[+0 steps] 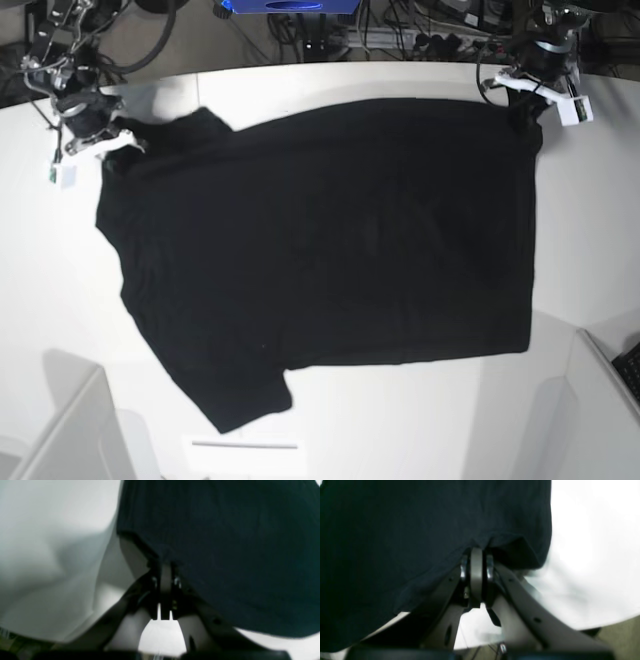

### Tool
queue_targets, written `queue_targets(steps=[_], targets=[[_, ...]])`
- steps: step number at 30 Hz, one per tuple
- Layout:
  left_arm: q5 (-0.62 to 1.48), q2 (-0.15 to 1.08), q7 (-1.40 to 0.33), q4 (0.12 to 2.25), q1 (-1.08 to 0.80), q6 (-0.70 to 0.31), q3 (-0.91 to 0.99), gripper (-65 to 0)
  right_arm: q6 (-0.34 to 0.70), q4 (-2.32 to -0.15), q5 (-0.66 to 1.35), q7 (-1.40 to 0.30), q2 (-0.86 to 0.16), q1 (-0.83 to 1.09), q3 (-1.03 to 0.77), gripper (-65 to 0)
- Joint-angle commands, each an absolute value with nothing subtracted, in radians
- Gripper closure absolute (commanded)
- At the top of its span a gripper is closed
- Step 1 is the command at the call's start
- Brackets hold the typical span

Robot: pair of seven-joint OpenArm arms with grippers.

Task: Fold the T-shirt properly
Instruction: 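Lift the shoulder corners and pull the shirt toward the robot, then lower both grippers and regrip the shirt edge below the collar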

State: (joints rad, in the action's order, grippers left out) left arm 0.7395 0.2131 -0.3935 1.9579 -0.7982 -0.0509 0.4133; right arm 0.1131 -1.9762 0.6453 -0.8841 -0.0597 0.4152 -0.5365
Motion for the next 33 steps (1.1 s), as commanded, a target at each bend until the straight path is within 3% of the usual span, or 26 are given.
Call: queue_targets(steps=[1,5,8,17,33], targets=[[0.746,0.22,-0.374,1.975,-0.797,-0.031,0.418,0.0,0.114,-1.991,0.648,-0.865,-0.068,0.397,-0.539,0.0],[0.748,0.222,-0.39,1.974,-0.74,-0.018,0.417,0.0,0.114,-1.985,0.647,-0.951,-0.068,0.318,-0.539,0.0],[0.748,0.22,-0.501,1.975,-0.677,-0.018,0.426,0.0,0.114,-1.963,0.647,-1.006,-0.068,0.254,-0.539,0.0],[0.742,0.185,-0.674,1.965,-0.518,-0.015,0.427,0.0,0.11,-1.797,0.645,-1.015,-0.133,0.13,-0.469,0.0],[0.739,0.189,-0.694,1.936,-0.42,0.111,0.421,0.0,0.11,-1.587,0.645,-1.013,-0.139,-0.059,-0.444,0.0]])
